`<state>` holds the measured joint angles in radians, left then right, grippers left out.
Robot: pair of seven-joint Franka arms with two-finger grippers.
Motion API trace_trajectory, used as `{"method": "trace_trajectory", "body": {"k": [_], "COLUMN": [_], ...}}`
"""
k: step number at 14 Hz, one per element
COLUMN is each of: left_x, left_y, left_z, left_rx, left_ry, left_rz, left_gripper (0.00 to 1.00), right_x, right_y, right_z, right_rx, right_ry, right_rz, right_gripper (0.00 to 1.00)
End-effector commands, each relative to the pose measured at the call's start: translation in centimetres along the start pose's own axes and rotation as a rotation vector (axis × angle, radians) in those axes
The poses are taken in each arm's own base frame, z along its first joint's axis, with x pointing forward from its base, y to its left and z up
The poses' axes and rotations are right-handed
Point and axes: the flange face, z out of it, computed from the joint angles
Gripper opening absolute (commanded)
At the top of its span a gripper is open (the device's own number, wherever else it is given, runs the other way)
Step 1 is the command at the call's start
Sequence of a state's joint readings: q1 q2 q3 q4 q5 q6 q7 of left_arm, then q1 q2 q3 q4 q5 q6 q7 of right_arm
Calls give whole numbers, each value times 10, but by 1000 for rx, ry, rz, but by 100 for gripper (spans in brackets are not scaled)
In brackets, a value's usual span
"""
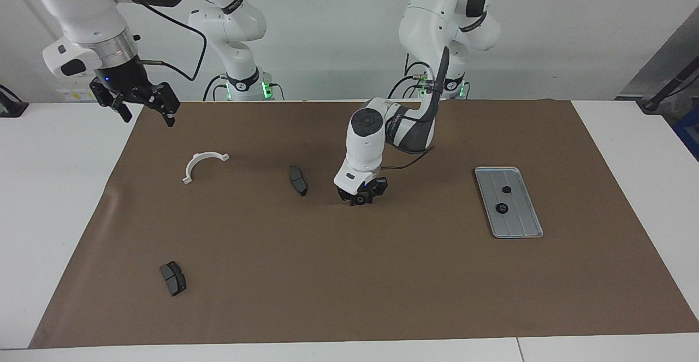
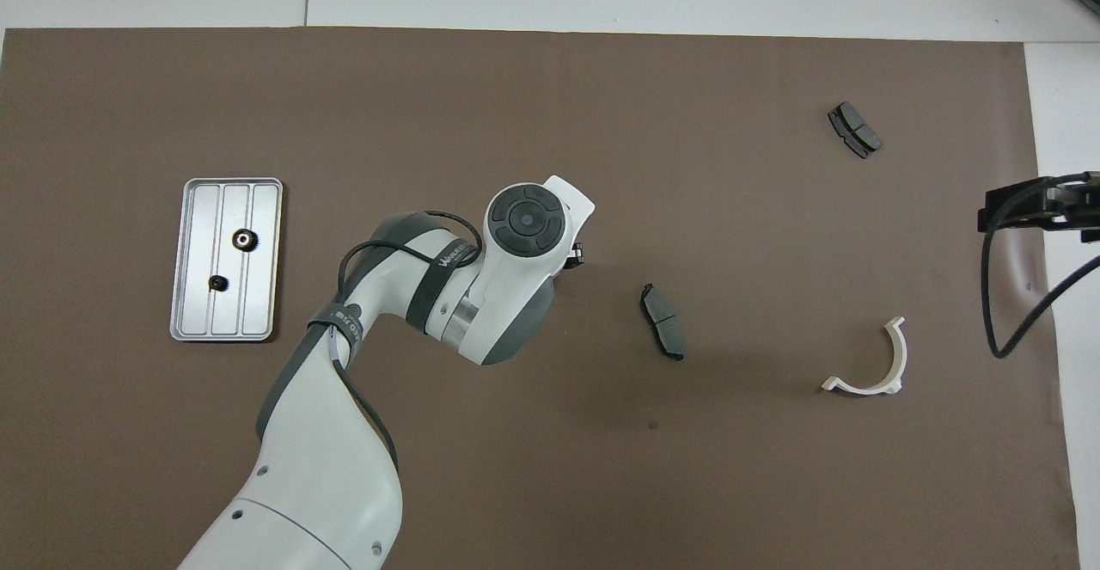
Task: Pick bearing gear from pile to tray
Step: 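Grasp the gear with the left gripper while the right gripper returns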
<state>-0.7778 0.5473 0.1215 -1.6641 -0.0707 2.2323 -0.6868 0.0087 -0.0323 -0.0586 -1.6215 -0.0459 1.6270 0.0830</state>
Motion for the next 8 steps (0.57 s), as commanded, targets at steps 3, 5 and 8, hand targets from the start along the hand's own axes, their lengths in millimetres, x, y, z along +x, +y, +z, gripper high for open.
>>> {"method": "trace_trajectory", "body": {"k": [3, 5, 8], "left_x": [-7, -4, 47], "left_y": [-1, -2, -45], "left_z": [2, -1, -27], "left_rx": [16, 11, -23], "left_ry": [13, 17, 34], "left_rz": [-1, -3, -109], "left_gripper": [15, 1, 0], "right_x": [-3, -2, -4], "right_y": [-1, -1, -8], "right_z": [0, 0, 0], "right_rx": [18, 22, 25], "right_ry": [-19, -13, -24], "right_rz": [-26, -24, -35], "right_gripper": [100, 100, 100]}}
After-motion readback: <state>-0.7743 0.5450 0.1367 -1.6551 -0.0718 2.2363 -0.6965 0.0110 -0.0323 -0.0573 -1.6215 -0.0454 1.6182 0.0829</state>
